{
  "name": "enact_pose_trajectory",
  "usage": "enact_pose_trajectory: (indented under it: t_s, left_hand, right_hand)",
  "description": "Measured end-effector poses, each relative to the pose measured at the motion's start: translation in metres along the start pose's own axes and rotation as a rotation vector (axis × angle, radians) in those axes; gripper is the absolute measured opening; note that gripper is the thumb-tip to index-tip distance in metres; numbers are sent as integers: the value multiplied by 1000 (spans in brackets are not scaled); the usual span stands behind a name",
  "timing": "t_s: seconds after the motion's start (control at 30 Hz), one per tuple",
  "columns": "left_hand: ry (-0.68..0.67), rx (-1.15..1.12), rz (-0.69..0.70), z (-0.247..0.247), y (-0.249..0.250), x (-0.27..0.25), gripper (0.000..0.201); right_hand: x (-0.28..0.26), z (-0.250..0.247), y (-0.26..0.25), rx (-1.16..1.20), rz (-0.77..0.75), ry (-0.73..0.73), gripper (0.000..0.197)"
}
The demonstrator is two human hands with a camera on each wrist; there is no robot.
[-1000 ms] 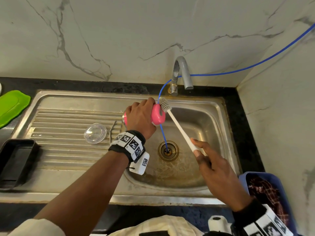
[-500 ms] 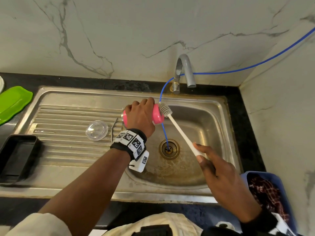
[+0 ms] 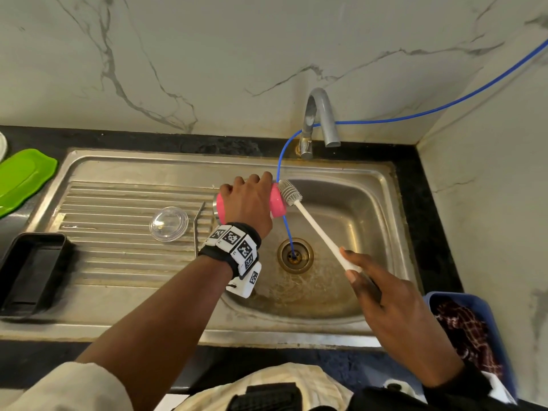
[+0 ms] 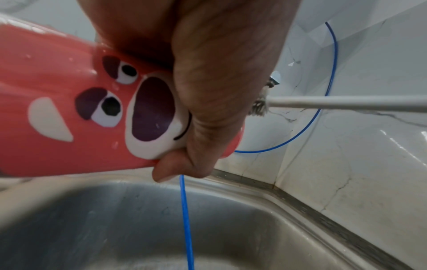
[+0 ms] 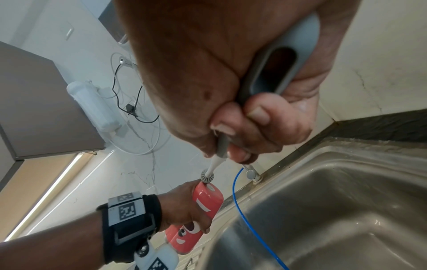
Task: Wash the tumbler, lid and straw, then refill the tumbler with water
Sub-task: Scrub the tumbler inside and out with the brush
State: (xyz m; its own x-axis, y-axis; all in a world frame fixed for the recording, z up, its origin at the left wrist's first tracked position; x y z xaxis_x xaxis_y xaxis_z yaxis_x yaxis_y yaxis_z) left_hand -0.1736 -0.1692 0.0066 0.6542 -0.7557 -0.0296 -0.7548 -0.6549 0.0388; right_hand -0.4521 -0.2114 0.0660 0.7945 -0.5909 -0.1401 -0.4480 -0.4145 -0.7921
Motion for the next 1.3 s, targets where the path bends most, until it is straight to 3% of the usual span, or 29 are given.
enact_pose_trajectory:
  t_s: [0.7, 1.0, 1.3]
  left_hand:
    - [-75, -143, -96, 5, 0, 0, 69]
    - [-68, -295, -188, -2, -16, 3, 71]
    - [-47, -483, -207, 1, -8, 2, 71]
  right_hand:
    - [6, 2, 4, -107, 2, 40, 43]
    - [-11, 7, 4, -96, 24, 52, 43]
    - [5, 9, 13, -25, 37, 93, 40]
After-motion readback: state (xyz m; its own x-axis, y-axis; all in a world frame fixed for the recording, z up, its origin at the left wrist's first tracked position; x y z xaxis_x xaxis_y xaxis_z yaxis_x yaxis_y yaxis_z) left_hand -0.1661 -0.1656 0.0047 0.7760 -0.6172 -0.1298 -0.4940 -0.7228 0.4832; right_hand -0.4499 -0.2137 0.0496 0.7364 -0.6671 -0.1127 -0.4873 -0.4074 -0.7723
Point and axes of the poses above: each hand's wrist, its own x-axis towards the middle knuckle, its own z-axis out of the palm, y = z × x, the point moved 8 cm from there along x, towards the middle knuckle, and after that the axes turned 5 degrees about x, right-handed, at the moved point
